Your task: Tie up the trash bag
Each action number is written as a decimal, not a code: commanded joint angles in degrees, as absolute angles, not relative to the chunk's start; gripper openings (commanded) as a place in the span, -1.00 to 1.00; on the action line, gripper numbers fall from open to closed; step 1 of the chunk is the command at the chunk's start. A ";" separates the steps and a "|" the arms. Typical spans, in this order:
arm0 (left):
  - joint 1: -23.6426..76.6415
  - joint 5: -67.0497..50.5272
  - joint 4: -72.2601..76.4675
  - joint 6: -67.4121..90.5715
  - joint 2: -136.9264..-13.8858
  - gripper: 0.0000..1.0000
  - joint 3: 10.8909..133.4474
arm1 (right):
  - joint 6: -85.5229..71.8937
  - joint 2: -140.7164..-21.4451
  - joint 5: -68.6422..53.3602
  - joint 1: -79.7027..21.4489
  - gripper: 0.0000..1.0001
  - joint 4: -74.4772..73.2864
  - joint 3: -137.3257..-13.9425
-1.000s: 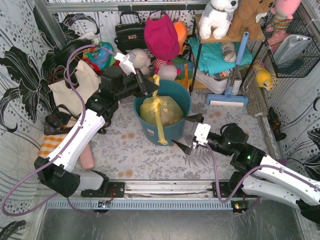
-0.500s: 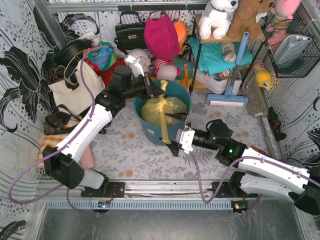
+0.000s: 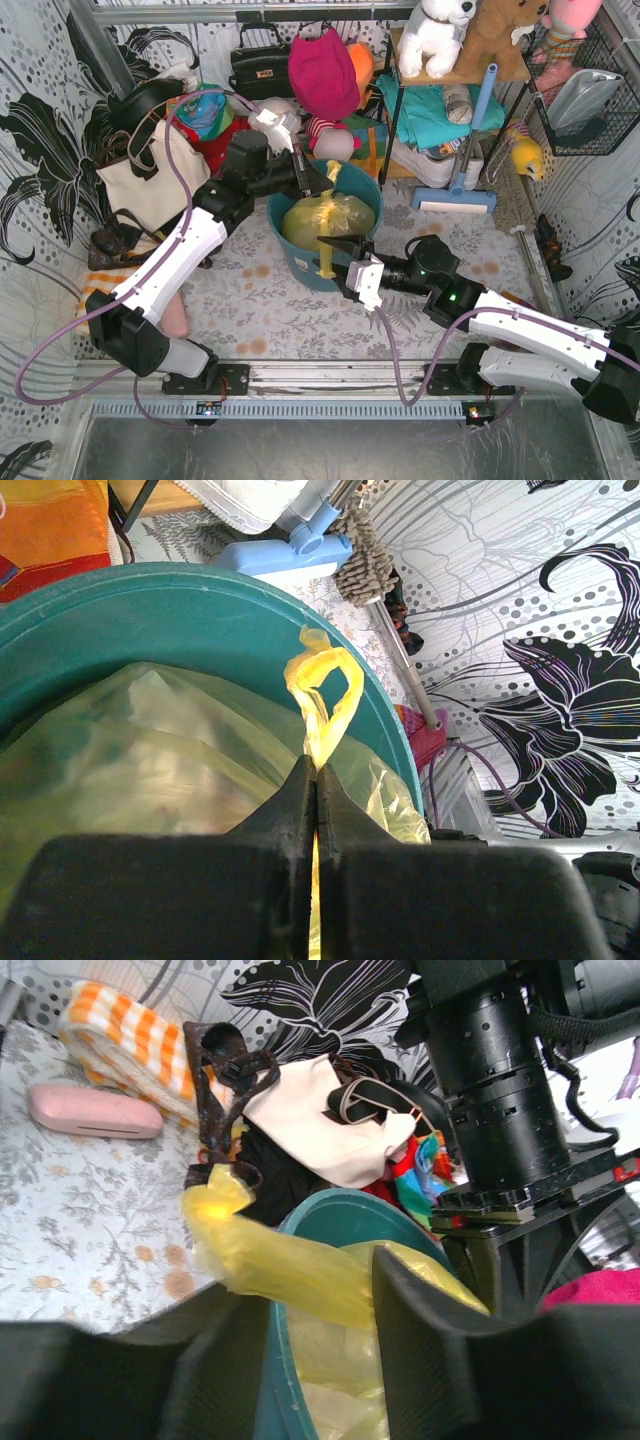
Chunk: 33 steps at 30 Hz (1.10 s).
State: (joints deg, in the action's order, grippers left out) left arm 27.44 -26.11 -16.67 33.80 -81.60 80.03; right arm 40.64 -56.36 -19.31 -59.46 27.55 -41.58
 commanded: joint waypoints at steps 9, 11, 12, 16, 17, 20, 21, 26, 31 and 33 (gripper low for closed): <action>28.10 -23.99 -13.27 32.78 -80.51 -1.00 81.48 | 37.12 -55.47 -17.49 -59.59 -1.00 33.10 -43.52; 28.12 -23.59 -12.89 32.35 -80.67 -1.00 81.82 | 31.27 -55.65 -14.42 -59.60 -1.00 35.68 -43.07; 28.12 -23.67 -12.32 31.94 -80.74 -1.00 81.90 | 27.40 -55.81 -12.66 -59.59 -1.00 35.95 -43.30; 28.06 -23.60 -8.31 30.29 -80.74 -1.00 81.63 | 8.84 -55.85 -4.34 -59.65 -1.00 33.92 -44.58; 28.07 -22.80 -8.55 29.71 -81.00 -1.00 82.22 | 3.15 -55.55 -2.10 -59.60 -1.00 33.09 -44.53; 28.12 -19.77 -10.66 27.01 -82.70 -1.00 84.71 | -11.20 -55.00 0.77 -59.60 -1.00 30.86 -44.34; 28.12 -19.08 -11.04 26.27 -83.19 -1.00 85.33 | -13.74 -54.94 0.52 -59.59 -1.00 28.95 -44.93; 28.03 -15.69 -14.91 22.84 -86.32 -1.00 91.91 | -17.98 -56.05 -2.97 -59.59 -1.00 20.27 -52.45; 28.03 -15.79 -17.14 21.87 -88.47 -1.00 98.91 | -18.80 -55.83 -3.78 -59.61 -1.00 14.35 -60.10; 27.97 -15.82 -17.48 21.82 -88.67 -1.00 98.31 | -19.92 -55.51 -3.18 -59.61 -1.00 12.62 -60.49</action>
